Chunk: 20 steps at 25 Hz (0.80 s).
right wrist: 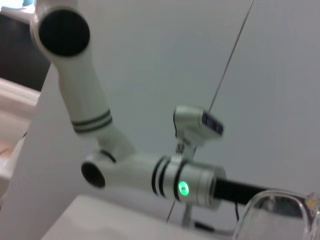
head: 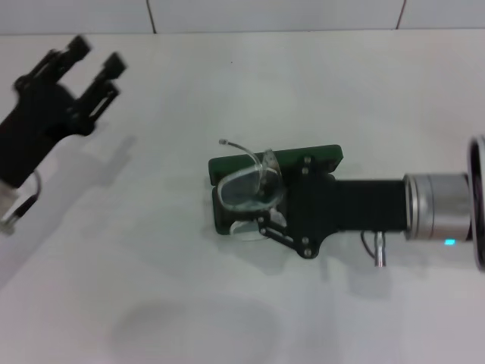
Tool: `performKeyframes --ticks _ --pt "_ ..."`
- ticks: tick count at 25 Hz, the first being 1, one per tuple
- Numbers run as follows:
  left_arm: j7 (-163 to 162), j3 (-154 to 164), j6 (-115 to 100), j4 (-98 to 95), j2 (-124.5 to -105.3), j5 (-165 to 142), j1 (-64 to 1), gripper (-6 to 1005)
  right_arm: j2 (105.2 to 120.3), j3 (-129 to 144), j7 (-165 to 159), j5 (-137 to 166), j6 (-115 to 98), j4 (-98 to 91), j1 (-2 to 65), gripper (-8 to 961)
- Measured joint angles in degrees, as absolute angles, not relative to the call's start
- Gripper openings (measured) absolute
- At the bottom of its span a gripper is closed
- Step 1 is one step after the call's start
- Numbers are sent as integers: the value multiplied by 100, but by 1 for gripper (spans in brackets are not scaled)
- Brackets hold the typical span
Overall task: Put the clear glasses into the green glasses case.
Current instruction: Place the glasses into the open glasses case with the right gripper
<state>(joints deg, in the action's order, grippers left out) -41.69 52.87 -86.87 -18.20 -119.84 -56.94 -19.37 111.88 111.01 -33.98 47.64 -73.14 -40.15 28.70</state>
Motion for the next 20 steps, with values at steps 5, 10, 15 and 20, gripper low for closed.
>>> performKeyframes --ticks 5,10,15,20 --pt "-4147 5282 -8711 -1819 -11978 -5498 -1632 605 11114 10463 -6016 7467 -6118 -6666 2213 166" --pt "-4097 5326 -8713 -1749 -11984 -5530 -1595 605 11562 10073 -8177 10761 -5913 -8251 1869 171" --pt "-4076 5368 -8678 -1639 -11979 -5543 -1583 605 11557 10245 -8980 12447 -6055 -8499 2120 176" --pt "-4027 5445 -8668 -1592 -11979 -5550 -1626 605 11579 10313 -9045 12482 -5950 -8505 2163 181"
